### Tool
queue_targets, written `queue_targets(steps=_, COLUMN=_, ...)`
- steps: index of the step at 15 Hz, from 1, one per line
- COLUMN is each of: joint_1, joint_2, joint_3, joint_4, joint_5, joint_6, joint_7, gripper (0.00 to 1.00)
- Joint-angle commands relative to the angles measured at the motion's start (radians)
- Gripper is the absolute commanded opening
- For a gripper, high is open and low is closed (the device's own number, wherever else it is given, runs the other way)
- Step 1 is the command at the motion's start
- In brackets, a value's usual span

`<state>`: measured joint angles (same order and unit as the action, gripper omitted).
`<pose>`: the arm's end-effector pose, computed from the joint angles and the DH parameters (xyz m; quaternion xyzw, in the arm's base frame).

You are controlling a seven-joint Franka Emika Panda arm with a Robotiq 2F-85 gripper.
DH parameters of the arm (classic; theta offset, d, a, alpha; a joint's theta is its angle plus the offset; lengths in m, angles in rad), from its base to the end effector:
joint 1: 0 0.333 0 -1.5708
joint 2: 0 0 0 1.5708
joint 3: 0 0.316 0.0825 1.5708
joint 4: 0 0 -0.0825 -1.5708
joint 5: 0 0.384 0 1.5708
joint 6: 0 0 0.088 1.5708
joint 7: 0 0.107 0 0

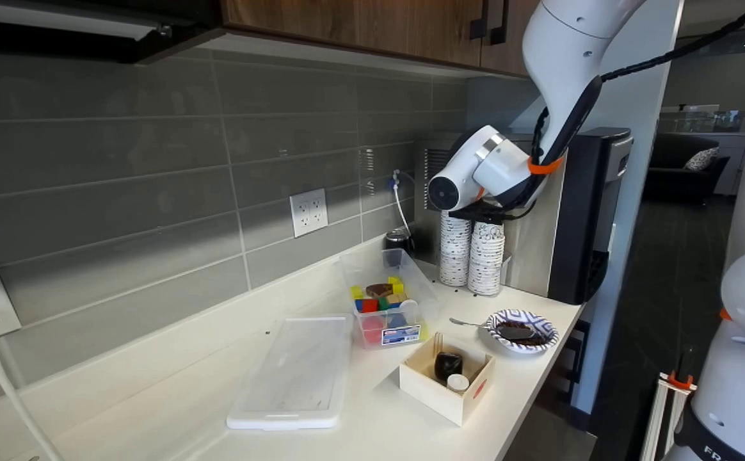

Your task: Put the cup on the table on top of the stack to the right

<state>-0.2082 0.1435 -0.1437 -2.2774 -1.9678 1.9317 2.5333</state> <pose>0.4868 -0.2458 0.3293 0.5363 -0.4653 0.5487 0.4414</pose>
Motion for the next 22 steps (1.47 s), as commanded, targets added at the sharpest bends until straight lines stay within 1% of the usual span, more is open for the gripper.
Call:
queue_targets(steps=1, joint_1=0.006, joint_2=0.04, joint_3=0.001, joint_4=0.004, joint_5=-0.05, joint_6=-0.048, joint_7=0.149, gripper=0.44)
queue_targets(steps=7, joint_1=0.008, joint_2=0.059, joint_3=0.009, joint_4=0.006, joint_5=-0.049, joint_6=-0.045, joint_7=0.158, gripper=0.44)
queue_targets(steps=8, joint_1=0.008, joint_2=0.059, joint_3=0.01, joint_4=0.005, joint_5=-0.048, joint_6=-0.045, joint_7=0.158, gripper=0.92)
queue_targets(steps=9, joint_1=0.007, joint_2=0.06, joint_3=0.011, joint_4=0.005, joint_5=-0.046, joint_6=-0.044, joint_7=0.158, gripper=0.93)
queue_targets(steps=10, joint_1=0.007, joint_2=0.06, joint_3=0.01, joint_4=0.005, joint_5=-0.048, joint_6=-0.045, joint_7=0.16, gripper=0.99)
queue_targets(steps=22, joint_1=0.003, joint_2=0.051, joint_3=0.006, joint_4=0.026, joint_5=-0.032, joint_6=-0.042, joint_7=0.157, gripper=1.0)
